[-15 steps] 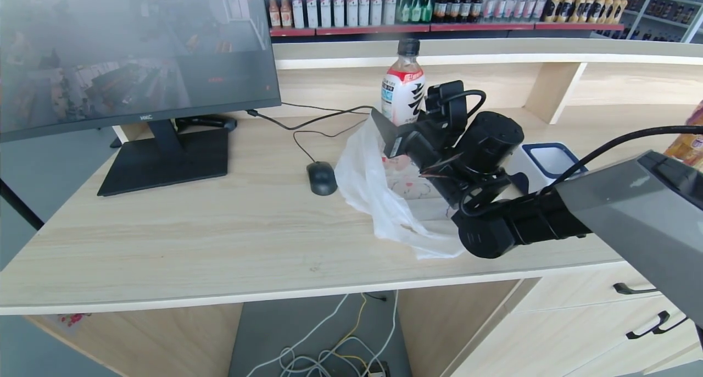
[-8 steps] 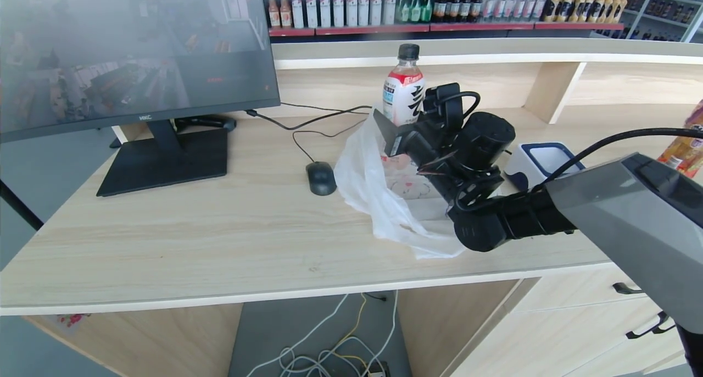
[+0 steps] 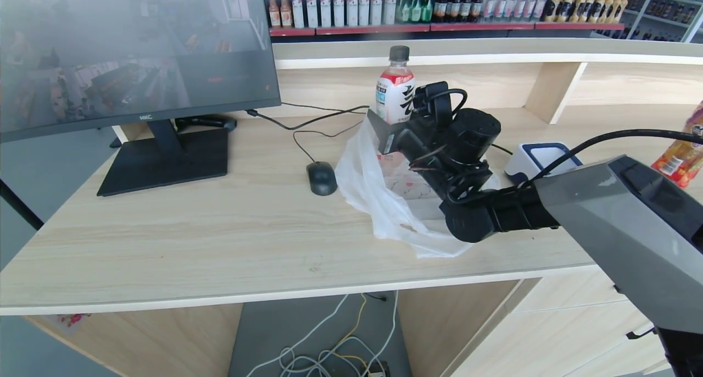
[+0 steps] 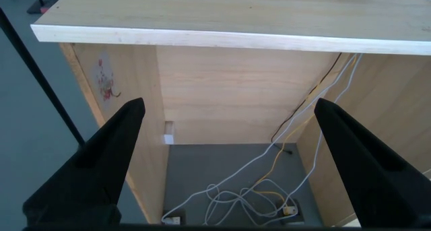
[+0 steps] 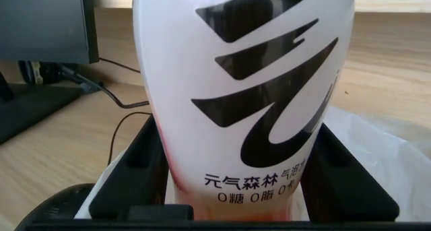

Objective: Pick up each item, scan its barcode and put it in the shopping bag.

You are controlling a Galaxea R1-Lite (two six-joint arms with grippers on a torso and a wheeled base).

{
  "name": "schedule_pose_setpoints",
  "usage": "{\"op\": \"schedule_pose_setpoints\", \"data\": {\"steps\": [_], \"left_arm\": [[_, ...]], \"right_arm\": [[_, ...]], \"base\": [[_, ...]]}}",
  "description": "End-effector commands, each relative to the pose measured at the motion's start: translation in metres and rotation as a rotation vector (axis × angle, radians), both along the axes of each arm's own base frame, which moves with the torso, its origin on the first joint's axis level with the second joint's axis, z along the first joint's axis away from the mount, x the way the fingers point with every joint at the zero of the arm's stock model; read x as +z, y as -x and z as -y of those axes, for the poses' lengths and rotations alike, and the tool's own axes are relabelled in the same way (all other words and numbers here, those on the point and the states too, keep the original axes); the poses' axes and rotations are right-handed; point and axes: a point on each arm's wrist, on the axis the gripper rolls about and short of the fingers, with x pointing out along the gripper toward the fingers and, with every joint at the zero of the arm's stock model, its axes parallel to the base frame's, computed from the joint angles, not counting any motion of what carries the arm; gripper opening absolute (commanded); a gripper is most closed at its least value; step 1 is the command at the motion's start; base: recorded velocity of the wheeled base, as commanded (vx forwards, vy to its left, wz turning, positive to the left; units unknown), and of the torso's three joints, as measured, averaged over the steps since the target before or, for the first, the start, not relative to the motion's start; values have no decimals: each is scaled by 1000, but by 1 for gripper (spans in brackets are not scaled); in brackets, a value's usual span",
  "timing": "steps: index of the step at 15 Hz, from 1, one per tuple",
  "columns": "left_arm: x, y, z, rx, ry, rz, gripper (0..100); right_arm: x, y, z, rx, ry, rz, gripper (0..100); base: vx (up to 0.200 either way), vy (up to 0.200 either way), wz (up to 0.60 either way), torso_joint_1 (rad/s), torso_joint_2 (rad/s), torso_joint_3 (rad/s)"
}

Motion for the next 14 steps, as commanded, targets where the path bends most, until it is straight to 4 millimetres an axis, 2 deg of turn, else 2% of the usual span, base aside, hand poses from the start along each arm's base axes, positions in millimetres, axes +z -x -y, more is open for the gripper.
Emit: {"op": "schedule_pose_setpoints", "data": {"steps": [1, 8, 14], "left_arm": [[0, 0, 0, 0, 0, 1, 100], [0, 0, 0, 0, 0, 1, 100], [0, 0, 0, 0, 0, -1, 100]], "right_arm": [[-6, -3, -2, 0, 4, -6, 0], [-13, -4, -3, 2, 8, -18, 0], [-34, -5, -3, -1, 14, -27, 0]], "base": [[0, 0, 0, 0, 0, 0], [0, 0, 0, 0, 0, 0], [0, 0, 0, 0, 0, 0]]}}
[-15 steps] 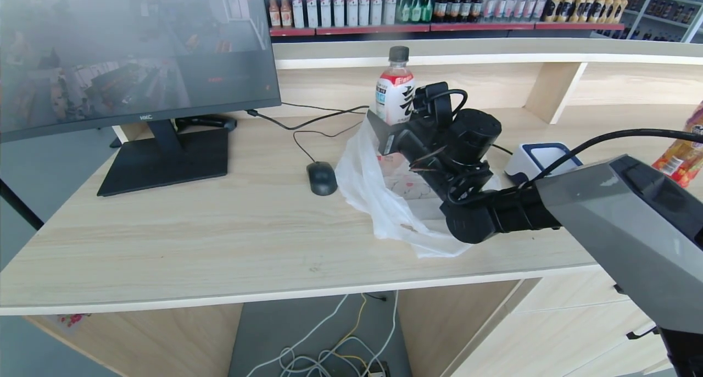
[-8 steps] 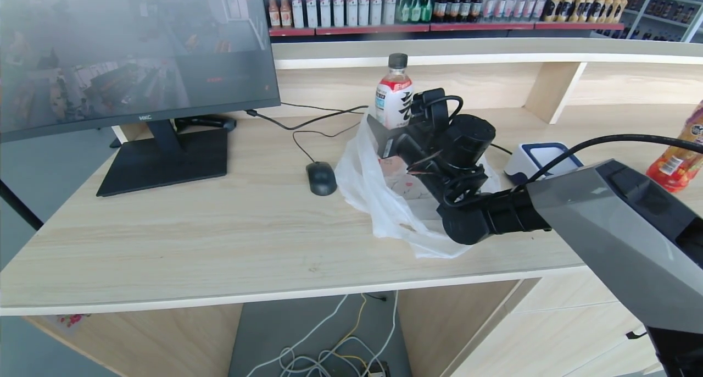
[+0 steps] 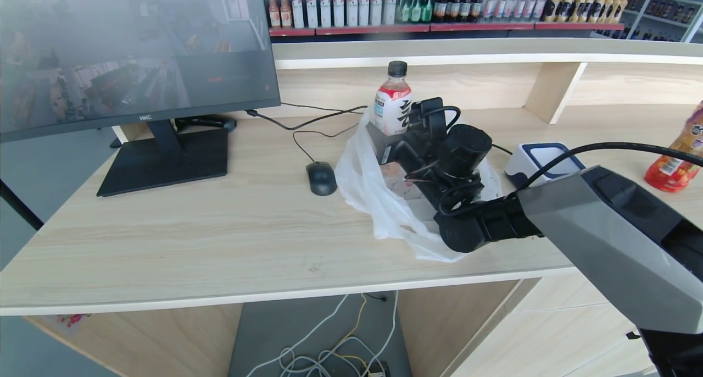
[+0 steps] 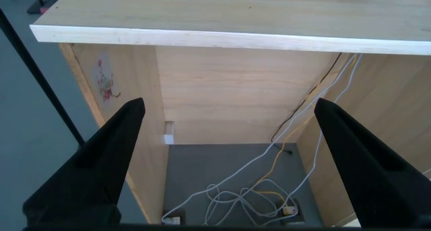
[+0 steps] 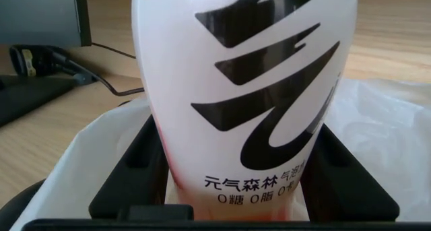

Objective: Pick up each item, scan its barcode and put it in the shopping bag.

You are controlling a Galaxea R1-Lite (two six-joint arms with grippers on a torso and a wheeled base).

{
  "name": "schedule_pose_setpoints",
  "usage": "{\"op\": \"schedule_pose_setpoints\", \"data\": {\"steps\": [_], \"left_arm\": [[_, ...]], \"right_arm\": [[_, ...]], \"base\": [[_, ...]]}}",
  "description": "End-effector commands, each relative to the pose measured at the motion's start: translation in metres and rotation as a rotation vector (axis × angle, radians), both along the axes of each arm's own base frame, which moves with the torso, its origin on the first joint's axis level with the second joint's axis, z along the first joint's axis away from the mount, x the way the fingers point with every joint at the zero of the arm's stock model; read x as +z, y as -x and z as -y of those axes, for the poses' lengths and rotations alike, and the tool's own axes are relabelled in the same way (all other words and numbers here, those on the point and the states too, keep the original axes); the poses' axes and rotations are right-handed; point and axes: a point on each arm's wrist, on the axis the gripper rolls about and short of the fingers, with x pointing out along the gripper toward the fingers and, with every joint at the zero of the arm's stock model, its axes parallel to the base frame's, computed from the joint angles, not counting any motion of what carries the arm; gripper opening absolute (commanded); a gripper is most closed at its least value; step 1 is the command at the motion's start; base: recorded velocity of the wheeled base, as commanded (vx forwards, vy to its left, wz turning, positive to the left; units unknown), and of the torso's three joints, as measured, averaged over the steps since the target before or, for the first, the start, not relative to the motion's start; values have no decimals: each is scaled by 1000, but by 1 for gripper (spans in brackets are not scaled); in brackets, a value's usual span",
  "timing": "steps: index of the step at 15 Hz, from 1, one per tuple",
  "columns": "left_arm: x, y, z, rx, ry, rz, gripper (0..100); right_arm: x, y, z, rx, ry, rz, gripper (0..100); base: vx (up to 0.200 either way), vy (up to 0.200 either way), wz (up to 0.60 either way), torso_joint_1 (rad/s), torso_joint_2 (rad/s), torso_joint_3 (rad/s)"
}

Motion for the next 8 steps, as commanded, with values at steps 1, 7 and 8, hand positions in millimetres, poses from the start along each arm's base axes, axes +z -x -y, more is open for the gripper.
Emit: {"op": "schedule_pose_setpoints", "data": {"steps": [1, 7, 8], "left_arm": [[0, 0, 0, 0, 0, 1, 100], [0, 0, 0, 0, 0, 1, 100], [0, 0, 0, 0, 0, 1, 100]], "right_arm": [[-13, 1, 1, -1, 16, -32, 0], [-15, 3, 2, 0, 14, -27, 0], [-14, 3, 2, 1, 14, -26, 0]], "base": [[0, 0, 0, 0, 0, 0], [0, 0, 0, 0, 0, 0], [0, 0, 0, 0, 0, 0]]}}
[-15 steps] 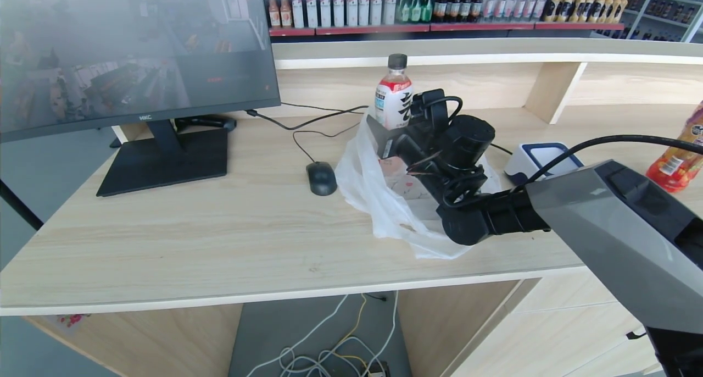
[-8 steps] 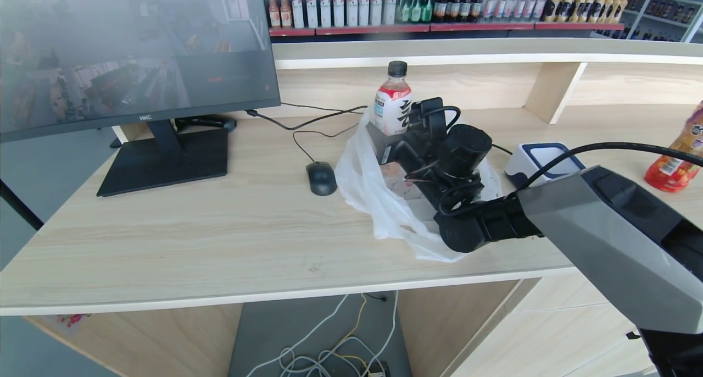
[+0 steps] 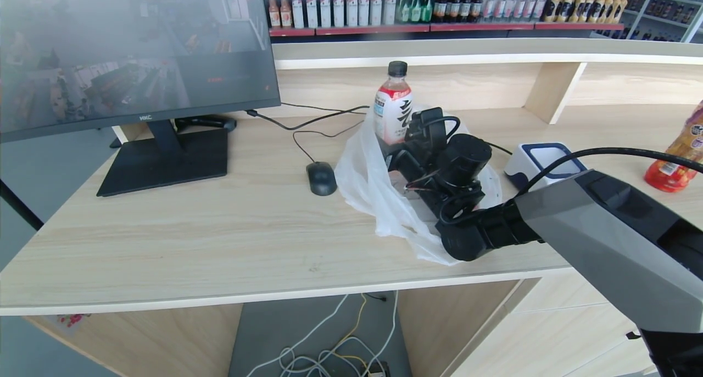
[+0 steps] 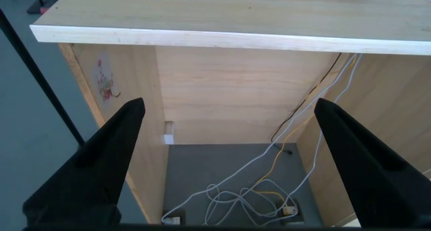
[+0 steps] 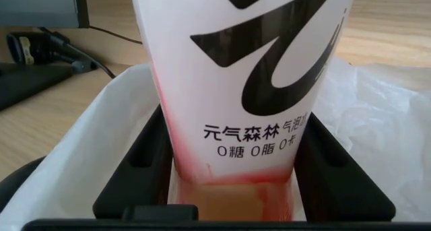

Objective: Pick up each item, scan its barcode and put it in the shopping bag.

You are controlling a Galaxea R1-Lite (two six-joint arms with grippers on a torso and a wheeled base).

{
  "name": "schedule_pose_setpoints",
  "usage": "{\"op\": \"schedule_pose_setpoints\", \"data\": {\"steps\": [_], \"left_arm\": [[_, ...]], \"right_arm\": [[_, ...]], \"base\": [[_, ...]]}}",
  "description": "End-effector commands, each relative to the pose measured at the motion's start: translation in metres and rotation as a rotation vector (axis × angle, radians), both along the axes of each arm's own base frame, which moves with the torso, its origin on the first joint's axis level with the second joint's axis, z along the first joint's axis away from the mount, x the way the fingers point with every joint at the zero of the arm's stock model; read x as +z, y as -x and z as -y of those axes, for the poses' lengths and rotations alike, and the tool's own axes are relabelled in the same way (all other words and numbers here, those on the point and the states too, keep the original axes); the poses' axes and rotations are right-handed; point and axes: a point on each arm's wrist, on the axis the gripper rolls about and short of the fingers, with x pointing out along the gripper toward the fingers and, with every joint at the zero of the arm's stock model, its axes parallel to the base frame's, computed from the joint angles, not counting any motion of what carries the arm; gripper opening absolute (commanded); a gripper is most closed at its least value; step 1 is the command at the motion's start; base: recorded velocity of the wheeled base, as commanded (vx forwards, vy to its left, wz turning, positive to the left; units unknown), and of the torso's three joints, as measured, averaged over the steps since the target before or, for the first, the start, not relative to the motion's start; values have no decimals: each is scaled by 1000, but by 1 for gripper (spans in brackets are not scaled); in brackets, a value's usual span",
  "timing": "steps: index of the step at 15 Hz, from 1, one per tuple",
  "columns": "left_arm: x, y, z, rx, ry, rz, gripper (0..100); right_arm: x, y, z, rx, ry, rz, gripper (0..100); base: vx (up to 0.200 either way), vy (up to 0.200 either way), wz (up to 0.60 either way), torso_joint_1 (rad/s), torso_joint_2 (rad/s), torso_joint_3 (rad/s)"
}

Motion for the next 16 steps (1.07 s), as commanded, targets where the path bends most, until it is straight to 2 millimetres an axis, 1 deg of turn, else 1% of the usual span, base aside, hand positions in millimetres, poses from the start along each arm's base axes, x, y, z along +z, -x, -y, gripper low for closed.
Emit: {"op": "schedule_pose_setpoints", "data": {"steps": [1, 4, 5, 6, 8, 10, 11, 16], "left_arm": [[0, 0, 0, 0, 0, 1, 100], [0, 0, 0, 0, 0, 1, 100], [0, 0, 0, 0, 0, 1, 100], [0, 0, 0, 0, 0, 1, 100], [0, 0, 0, 0, 0, 1, 100], [0, 0, 0, 0, 0, 1, 100], [0, 0, 0, 0, 0, 1, 100], [0, 0, 0, 0, 0, 1, 100]], "right_arm": [[0, 0, 0, 2, 1, -1, 0], [-1, 0, 0, 2, 2, -3, 0], [-1, 0, 0, 2, 2, -3, 100], [-1, 0, 0, 2, 2, -3, 100], [6, 3, 1, 0, 0, 12, 100], [8, 4, 7, -17, 10, 31, 100], [8, 5, 7, -16, 8, 35, 100], [24, 16, 13, -19, 9, 65, 100]], "base": [[0, 0, 0, 0, 0, 0], [0, 0, 0, 0, 0, 0], [0, 0, 0, 0, 0, 0], [0, 0, 0, 0, 0, 0], [0, 0, 0, 0, 0, 0], [0, 0, 0, 0, 0, 0], [0, 0, 0, 0, 0, 0], [0, 0, 0, 0, 0, 0]]}}
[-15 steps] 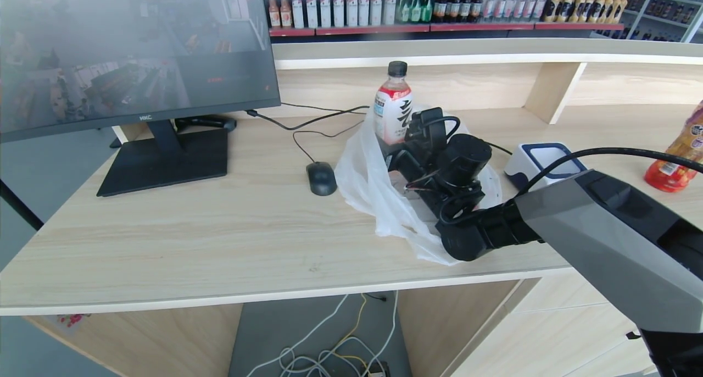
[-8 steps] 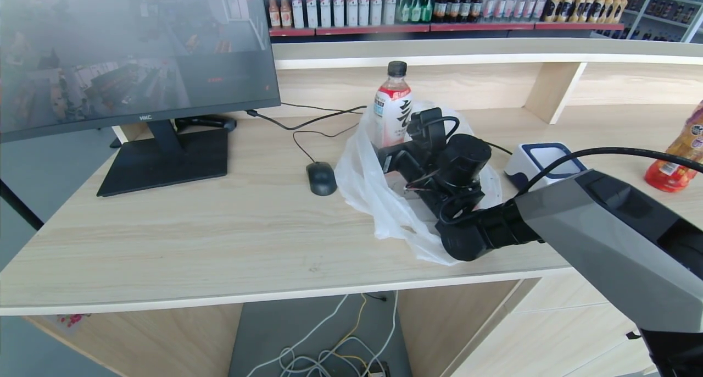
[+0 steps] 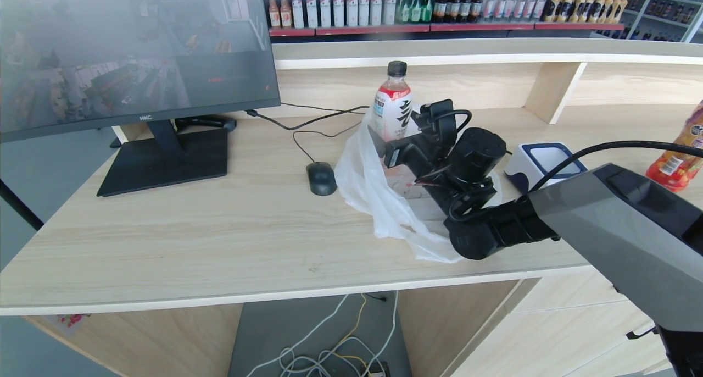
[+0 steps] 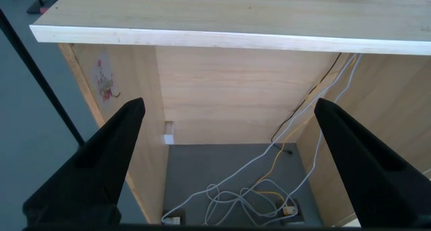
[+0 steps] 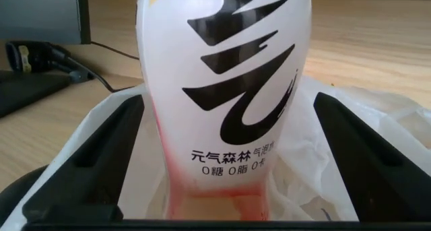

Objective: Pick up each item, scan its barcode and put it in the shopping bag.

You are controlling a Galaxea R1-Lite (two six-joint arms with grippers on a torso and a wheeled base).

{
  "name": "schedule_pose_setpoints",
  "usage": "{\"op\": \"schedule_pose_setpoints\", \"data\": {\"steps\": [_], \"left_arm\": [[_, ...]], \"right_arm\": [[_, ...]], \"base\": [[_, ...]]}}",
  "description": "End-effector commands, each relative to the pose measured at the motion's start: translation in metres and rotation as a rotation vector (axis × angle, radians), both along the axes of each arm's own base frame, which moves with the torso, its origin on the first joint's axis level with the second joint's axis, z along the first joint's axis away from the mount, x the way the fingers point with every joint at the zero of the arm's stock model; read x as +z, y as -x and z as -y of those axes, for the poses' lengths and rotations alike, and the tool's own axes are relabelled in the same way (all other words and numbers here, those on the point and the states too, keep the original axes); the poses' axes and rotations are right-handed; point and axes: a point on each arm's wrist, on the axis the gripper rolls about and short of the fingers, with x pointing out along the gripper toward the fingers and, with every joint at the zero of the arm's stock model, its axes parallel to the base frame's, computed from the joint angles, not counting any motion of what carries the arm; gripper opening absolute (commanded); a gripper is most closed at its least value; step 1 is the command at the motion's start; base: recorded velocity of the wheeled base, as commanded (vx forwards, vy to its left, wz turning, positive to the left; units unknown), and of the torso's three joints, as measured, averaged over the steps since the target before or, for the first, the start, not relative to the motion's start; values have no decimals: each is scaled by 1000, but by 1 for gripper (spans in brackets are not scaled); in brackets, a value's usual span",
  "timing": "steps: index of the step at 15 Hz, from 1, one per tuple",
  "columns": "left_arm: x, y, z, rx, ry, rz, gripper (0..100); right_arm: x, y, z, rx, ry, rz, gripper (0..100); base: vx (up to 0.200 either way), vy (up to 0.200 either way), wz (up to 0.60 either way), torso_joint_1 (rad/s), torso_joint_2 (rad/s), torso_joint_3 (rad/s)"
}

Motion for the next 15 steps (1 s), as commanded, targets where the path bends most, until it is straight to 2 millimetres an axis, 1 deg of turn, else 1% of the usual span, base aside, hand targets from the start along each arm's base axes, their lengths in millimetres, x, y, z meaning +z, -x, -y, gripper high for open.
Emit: {"op": "schedule_pose_setpoints", "data": {"steps": [1, 4, 5, 8, 10, 11, 13, 15], "left_arm": [[0, 0, 0, 0, 0, 1, 100], [0, 0, 0, 0, 0, 1, 100], [0, 0, 0, 0, 0, 1, 100], [0, 0, 0, 0, 0, 1, 100], [0, 0, 0, 0, 0, 1, 100], [0, 0, 0, 0, 0, 1, 100], [0, 0, 0, 0, 0, 1, 100], [0, 0, 0, 0, -1, 1, 100]], "right_arm": [[12, 9, 6, -3, 0, 10, 100], [6, 22, 13, 3, 19, 14, 100], [6, 31, 17, 2, 32, 27, 100], [16, 54, 28, 12, 55, 49, 100], [32, 69, 35, 8, 41, 87, 100], [36, 75, 38, 3, 43, 102, 100], [39, 94, 46, 5, 40, 120, 100], [34, 112, 50, 20, 39, 117, 100]], "base": [[0, 0, 0, 0, 0, 0], [0, 0, 0, 0, 0, 0], [0, 0, 0, 0, 0, 0], [0, 0, 0, 0, 0, 0], [0, 0, 0, 0, 0, 0], [0, 0, 0, 0, 0, 0], [0, 0, 0, 0, 0, 0], [0, 0, 0, 0, 0, 0]]}}
